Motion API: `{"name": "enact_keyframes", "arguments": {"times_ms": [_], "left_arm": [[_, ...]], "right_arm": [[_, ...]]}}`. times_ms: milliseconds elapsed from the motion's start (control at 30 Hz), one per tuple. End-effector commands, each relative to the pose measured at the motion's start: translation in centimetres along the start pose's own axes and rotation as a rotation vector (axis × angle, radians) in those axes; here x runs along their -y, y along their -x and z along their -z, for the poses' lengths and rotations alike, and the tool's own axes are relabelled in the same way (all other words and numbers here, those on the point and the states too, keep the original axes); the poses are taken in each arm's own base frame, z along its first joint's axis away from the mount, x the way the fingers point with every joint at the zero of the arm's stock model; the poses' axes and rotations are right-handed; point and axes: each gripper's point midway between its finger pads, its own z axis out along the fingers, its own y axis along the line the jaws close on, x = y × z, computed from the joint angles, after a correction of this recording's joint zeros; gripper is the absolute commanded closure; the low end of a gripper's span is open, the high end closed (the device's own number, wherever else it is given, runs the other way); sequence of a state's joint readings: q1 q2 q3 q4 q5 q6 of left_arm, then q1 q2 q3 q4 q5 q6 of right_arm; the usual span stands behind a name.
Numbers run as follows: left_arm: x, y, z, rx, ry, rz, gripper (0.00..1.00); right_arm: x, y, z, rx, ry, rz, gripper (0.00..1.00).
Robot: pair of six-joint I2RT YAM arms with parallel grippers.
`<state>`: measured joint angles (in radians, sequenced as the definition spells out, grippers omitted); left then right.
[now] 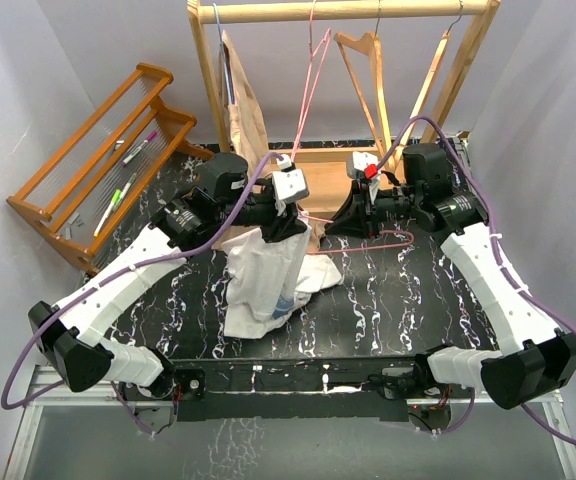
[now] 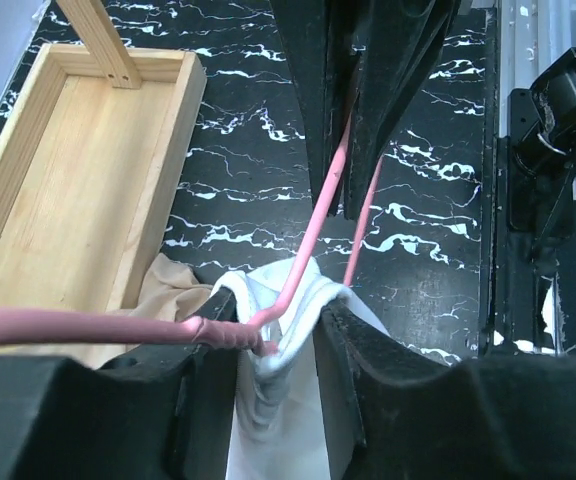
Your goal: Place the t-shirt on the hanger
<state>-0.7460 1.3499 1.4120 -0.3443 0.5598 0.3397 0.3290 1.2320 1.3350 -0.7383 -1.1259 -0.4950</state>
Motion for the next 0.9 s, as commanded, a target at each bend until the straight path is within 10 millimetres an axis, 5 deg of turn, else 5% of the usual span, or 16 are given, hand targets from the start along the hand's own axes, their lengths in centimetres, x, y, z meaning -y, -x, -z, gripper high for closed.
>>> {"name": "enact_keyframes", "arguments": {"times_ms": [0,67,300,567,867], "left_arm": [[0.8,1.8,-0.6,0.066,-0.049,-0.024,0.76],[0.9,1.7,-0.7,0.067,-0.058,-0.021,1.0],[1.1,1.9,-0.4,0.059,-0.067,-0.027,1.0],[1.8,1.5,1.8,-0.01,-0.067,-0.072,1.0],[2.3,0.0,4.1,-0.082,-0.041,-0.067,1.0]], "right_arm": [[-3.1,4.9,0.0,0.144,0.144,0.184,0.92],[-3.1,5.0,0.0,0.144,0.139,0.186,0.92],[-2.9,4.2,0.0,0.128,0.113,0.164,0.92],[0.7,1.4,0.3,0.022,-0.117,0.129,0.92],[0.8,2.4,0.3,0.051,-0.122,0.139,0.92]]}}
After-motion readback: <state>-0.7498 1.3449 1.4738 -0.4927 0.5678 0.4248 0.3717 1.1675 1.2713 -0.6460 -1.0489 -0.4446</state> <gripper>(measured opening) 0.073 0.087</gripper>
